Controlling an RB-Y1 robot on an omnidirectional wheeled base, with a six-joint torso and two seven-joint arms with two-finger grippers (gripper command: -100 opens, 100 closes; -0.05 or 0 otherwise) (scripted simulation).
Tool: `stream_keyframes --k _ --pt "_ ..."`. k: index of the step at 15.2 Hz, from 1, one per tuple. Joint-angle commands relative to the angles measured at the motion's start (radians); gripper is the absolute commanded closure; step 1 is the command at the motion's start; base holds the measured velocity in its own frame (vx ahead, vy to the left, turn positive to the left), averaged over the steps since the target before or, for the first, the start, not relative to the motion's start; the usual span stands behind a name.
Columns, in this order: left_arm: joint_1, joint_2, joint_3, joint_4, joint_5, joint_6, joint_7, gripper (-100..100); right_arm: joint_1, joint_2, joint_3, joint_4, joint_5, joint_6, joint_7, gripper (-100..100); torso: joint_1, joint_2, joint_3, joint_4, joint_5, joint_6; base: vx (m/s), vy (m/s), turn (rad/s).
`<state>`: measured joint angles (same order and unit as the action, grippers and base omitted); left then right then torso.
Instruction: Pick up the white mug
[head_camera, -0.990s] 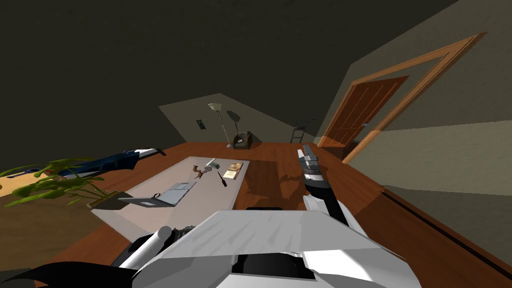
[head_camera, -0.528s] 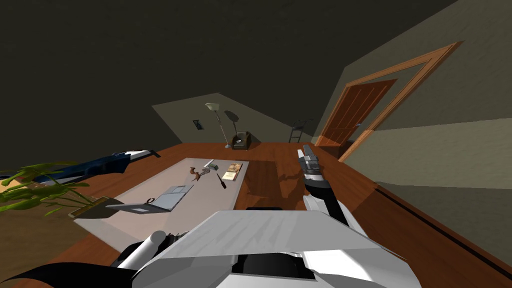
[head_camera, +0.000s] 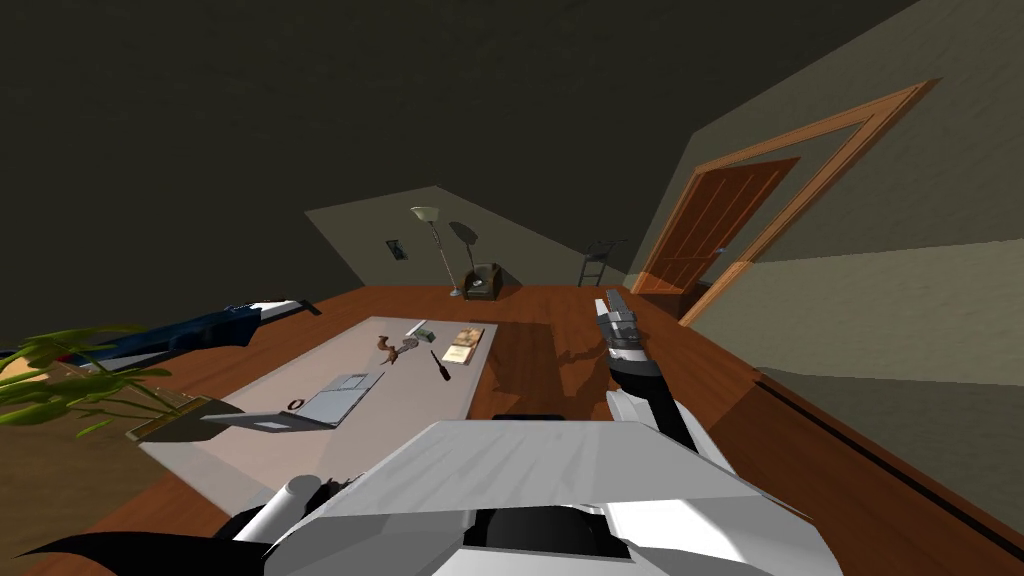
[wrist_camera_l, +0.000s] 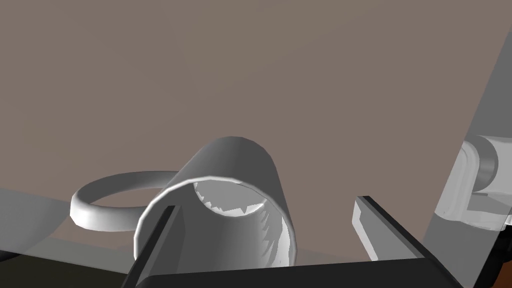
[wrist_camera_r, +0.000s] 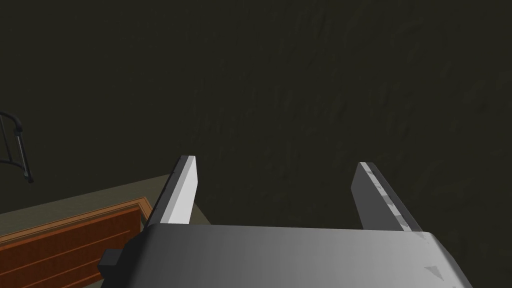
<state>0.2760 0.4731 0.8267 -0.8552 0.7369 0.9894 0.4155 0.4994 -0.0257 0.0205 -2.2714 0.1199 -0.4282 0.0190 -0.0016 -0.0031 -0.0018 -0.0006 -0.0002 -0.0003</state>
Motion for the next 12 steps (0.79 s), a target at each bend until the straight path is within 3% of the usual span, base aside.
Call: stream_keyframes --k 1,2,5,8,10,11,12 --pt "-0.009 0.001 0.023 0.023 -0.006 -0.004 -0.032 -100 0.000 0.000 0.000 0.000 0.000 0.000 0.000 0 0.000 0.000 0.000 0.000 0.000 0.000 0.038 -0.010 0.005" --pt "-0.020 0.002 0.050 0.055 -0.012 -0.010 -0.066 -100 0.000 0.000 0.000 0.000 0.000 0.000 0.000 0 0.000 0.000 0.000 0.000 0.000 0.000 0.039 -0.011 0.007" --pt "-0.032 0.003 0.077 0.086 -0.019 -0.015 -0.100 -100 0.000 0.000 0.000 0.000 0.000 0.000 0.000 0 0.001 0.000 0.000 0.000 0.000 0.000 0.036 -0.008 0.006" --pt "-0.055 0.005 0.132 0.150 -0.031 -0.027 -0.167 -100 0.000 0.000 0.000 0.000 0.000 0.000 0.000 0 0.000 0.000 0.000 0.000 0.000 0.000 0.037 -0.012 0.006" --pt "-0.049 0.004 0.121 0.135 -0.029 -0.023 -0.152 -100 0.000 0.000 0.000 0.000 0.000 0.000 0.000 0 0.000 0.000 0.000 0.000 0.000 0.000 0.024 -0.008 0.005" --pt "-0.050 0.004 0.124 0.137 -0.029 -0.023 -0.157 100 0.000 0.000 0.000 0.000 0.000 0.000 0.000 0 0.001 0.001 0.000 0.000 0.000 0.000 0.007 -0.002 0.000" --pt "-0.050 0.004 0.124 0.137 -0.029 -0.023 -0.157 100 0.000 0.000 0.000 0.000 0.000 0.000 0.000 0 0.001 0.002 0.001 0.000 0.000 0.000 0.000 0.000 0.000"
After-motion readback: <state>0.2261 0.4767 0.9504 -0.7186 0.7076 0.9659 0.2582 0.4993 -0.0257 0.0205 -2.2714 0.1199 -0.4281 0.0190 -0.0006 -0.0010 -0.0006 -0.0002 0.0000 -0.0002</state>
